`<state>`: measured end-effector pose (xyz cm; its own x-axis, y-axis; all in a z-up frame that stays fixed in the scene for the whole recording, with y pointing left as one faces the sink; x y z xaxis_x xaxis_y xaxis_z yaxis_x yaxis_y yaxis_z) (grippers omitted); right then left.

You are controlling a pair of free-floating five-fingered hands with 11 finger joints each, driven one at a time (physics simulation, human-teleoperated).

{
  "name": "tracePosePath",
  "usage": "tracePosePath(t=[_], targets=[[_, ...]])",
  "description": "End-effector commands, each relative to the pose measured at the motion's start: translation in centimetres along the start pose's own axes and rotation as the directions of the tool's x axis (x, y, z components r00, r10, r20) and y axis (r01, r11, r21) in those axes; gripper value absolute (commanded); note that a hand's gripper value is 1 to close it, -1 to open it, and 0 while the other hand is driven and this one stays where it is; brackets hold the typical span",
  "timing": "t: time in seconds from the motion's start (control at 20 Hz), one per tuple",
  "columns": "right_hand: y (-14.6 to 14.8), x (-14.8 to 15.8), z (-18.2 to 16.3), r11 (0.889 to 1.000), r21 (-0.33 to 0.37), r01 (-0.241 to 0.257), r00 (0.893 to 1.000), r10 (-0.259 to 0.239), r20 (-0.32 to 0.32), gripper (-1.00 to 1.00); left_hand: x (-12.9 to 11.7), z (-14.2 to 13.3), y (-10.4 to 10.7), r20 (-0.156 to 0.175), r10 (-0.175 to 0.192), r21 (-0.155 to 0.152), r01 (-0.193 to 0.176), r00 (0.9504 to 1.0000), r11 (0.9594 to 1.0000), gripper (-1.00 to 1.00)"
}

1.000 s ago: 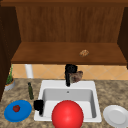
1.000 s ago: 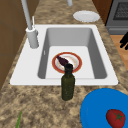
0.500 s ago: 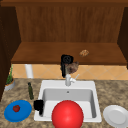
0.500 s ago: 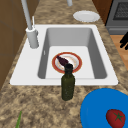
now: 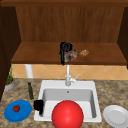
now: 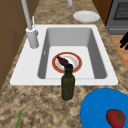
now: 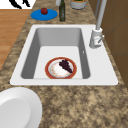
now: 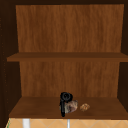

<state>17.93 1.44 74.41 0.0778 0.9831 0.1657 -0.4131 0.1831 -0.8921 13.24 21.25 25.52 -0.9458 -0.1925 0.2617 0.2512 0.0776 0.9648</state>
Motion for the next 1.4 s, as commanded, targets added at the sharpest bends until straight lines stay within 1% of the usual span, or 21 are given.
tracePosePath(t=[0.0, 0.15, 0.25, 0.3, 0.4, 0.5, 0.65, 0.75, 0.9, 0.95, 1.0, 1.1, 1.15, 1.25, 1.35], targets=[[-2.5, 0.5, -2.2, 0.999, -0.032, 0.010, 1.000, -0.010, 0.008, 1.00, 0.0, 0.0, 0.0, 0.000, 0.000, 0.000, 0.000, 1.0000, 1.0000, 0.00], [-3.5, 1.1, -4.4, 0.999, -0.051, 0.005, 1.000, -0.004, 0.009, 1.00, 0.0, 0.0, 0.0, 0.000, 0.000, 0.000, 0.000, 1.0000, 1.0000, 0.00], [-4.1, 1.2, -6.0, 0.998, -0.053, 0.017, 1.000, -0.016, 0.015, 1.00, 0.0, 0.0, 0.0, 0.000, 0.000, 0.000, 0.000, 1.0000, 1.0000, 0.00], [-4.4, 1.1, -6.8, 0.998, -0.043, 0.038, 0.999, -0.037, 0.027, 1.00, 0.0, 0.0, 0.0, 0.000, 0.000, 0.000, 0.000, 1.0000, 1.0000, 0.00], [-4.9, 1.3, -8.5, 0.998, -0.040, 0.046, 0.999, -0.045, 0.031, 1.00, 0.0, 0.0, 0.0, 0.000, 0.000, 0.000, 0.000, 1.0000, 1.0000, 0.00], [-4.9, 1.7, -10.3, 0.999, -0.032, 0.044, 0.999, -0.043, 0.027, 1.00, 0.0, 0.0, 0.0, 0.000, 0.000, 0.000, 0.000, 1.0000, 1.0000, 0.00], [-5.5, 2.0, -12.8, 0.998, -0.032, 0.054, 0.998, -0.053, 0.034, 1.00, 0.0, 0.0, 0.0, 0.000, 0.000, 0.000, 0.000, 1.0000, 1.0000, 0.00], [-5.6, 2.1, -14.5, 0.998, -0.036, 0.047, 0.998, -0.046, 0.030, 1.00, 0.0, 0.0, 0.0, 0.000, 0.000, 0.000, 0.000, 1.0000, 1.0000, 0.00], [-4.5, 2.2, -17.8, 0.999, -0.038, 0.014, 1.000, -0.013, 0.022, 1.00, 0.0, 0.0, 0.0, 0.000, 0.000, 0.000, 0.000, 1.0000, 1.0000, 0.00], [-3.9, 2.0, -19.0, 0.999, -0.041, -0.011, 1.000, 0.012, 0.028, 1.00, 0.0, 0.0, 0.0, 0.000, 0.000, 0.000, 0.000, 1.0000, 1.0000, 0.00], [-3.5, 2.0, -20.0, 0.999, -0.039, -0.023, 0.999, 0.025, 0.031, 1.00, 0.0, 0.0, 0.0, 0.000, 0.000, 0.000, 0.000, 1.0000, 1.0000, 0.00], [-2.8, 2.1, -22.2, 0.999, -0.041, -0.030, 0.999, 0.031, 0.031, 1.00, 0.0, 0.0, 0.0, 0.000, 0.000, 0.000, 0.000, 1.0000, 1.0000, 0.00], [-2.4, 1.9, -23.3, 0.999, -0.041, -0.020, 0.999, 0.022, 0.032, 1.00, 0.0, 0.0, 0.0, 0.000, 0.000, 0.000, 0.000, 1.0000, 1.0000, 0.00], [-1.6, 1.9, -25.4, 0.999, -0.041, -0.025, 0.999, 0.026, 0.035, 1.00, 0.0, 0.0, 0.0, 0.000, 0.000, 0.000, 0.000, 1.0000, 1.0000, 0.00], [-1.1, 2.0, -27.5, 0.999, -0.041, -0.017, 0.999, 0.018, 0.031, 1.00, 0.0, 0.0, 0.0, 0.000, 0.000, 0.000, 0.000, 1.0000, 1.0000, 0.00]])
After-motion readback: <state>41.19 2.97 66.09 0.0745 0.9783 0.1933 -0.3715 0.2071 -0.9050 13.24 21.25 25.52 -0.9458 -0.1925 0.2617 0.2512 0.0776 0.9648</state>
